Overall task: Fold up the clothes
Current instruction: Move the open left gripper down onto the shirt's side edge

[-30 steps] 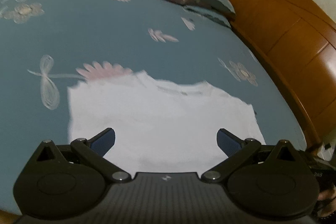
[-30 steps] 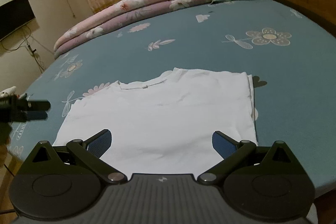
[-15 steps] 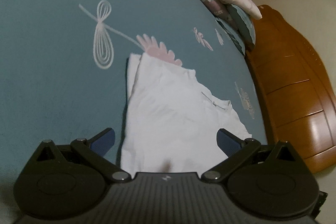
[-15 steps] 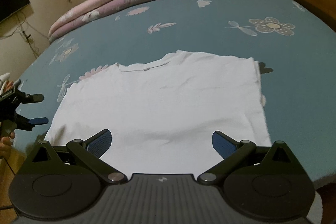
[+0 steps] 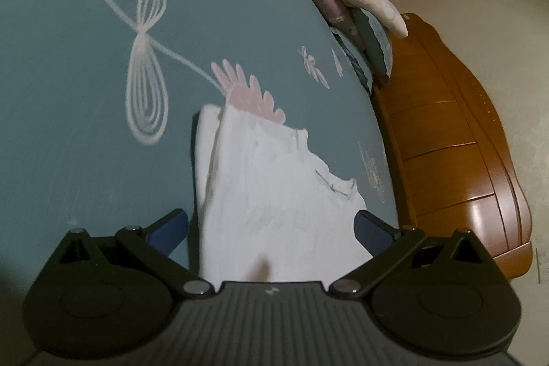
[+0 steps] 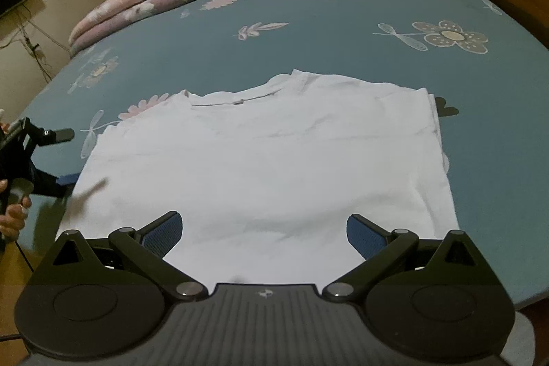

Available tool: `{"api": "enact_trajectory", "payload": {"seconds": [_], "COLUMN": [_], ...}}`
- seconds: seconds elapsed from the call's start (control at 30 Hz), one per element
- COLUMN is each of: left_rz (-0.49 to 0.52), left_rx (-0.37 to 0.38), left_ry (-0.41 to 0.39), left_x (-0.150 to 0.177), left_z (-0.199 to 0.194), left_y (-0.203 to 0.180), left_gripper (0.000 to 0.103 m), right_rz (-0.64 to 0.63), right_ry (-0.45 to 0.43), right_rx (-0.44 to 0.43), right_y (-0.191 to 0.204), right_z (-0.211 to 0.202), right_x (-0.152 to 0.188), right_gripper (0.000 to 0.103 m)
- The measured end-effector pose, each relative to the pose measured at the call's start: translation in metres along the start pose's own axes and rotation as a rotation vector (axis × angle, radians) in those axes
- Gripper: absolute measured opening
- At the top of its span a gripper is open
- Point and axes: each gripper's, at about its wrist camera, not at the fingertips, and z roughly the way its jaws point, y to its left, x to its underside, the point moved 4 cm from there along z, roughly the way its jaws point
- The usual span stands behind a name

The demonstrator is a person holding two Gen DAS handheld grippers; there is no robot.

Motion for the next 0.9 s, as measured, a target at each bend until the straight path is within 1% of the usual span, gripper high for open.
{"api": "enact_trajectory", "payload": {"seconds": [0.17, 0.37, 0.43, 0.5, 0.57, 0.8, 0.87, 0.9], "left_rz": [0.042, 0.060, 0.062, 0.080, 0.100, 0.155, 0.198, 0.192], "left_rx": [-0.001, 0.016, 0.017, 0.021, 0.042, 0.102, 0.096, 0.096], "left_ry": [0.030, 0.046, 0.054, 0.072, 0.091, 0.119, 0.116, 0.111], "left_x": [-0.021, -0.044, -0.047, -0.044, -0.036, 0.007, 0.013, 0.010], "left_z": [0.017, 0.033, 0.036, 0.035, 0.031, 0.007, 0.006, 0.007], "left_y": [-0.005, -0.005, -0.006, -0.007, -0.007, -0.008, -0.011, -0.010], "left_gripper": [0.102, 0.102, 0.102, 0.102, 0.102, 0.102, 0.102, 0.102], "right_rz": [0.004, 0.010, 0.012, 0.012, 0.010, 0.002, 0.003, 0.002], "right_ry": [0.011, 0.027, 0.032, 0.034, 0.036, 0.046, 0.048, 0.049], "right_rx": [0.026, 0.042, 0.047, 0.045, 0.042, 0.036, 0.036, 0.037], "right_y": [-0.002, -0.004, -0.004, -0.003, -0.003, -0.003, -0.002, -0.002], "right_z": [0.007, 0.013, 0.015, 0.016, 0.016, 0.018, 0.019, 0.019], "right_x": [-0.005, -0.007, -0.007, -0.006, -0.006, -0.004, -0.003, -0.003], "right_gripper": [0.103, 0.103, 0.103, 0.103, 0.103, 0.103, 0.103, 0.103]}}
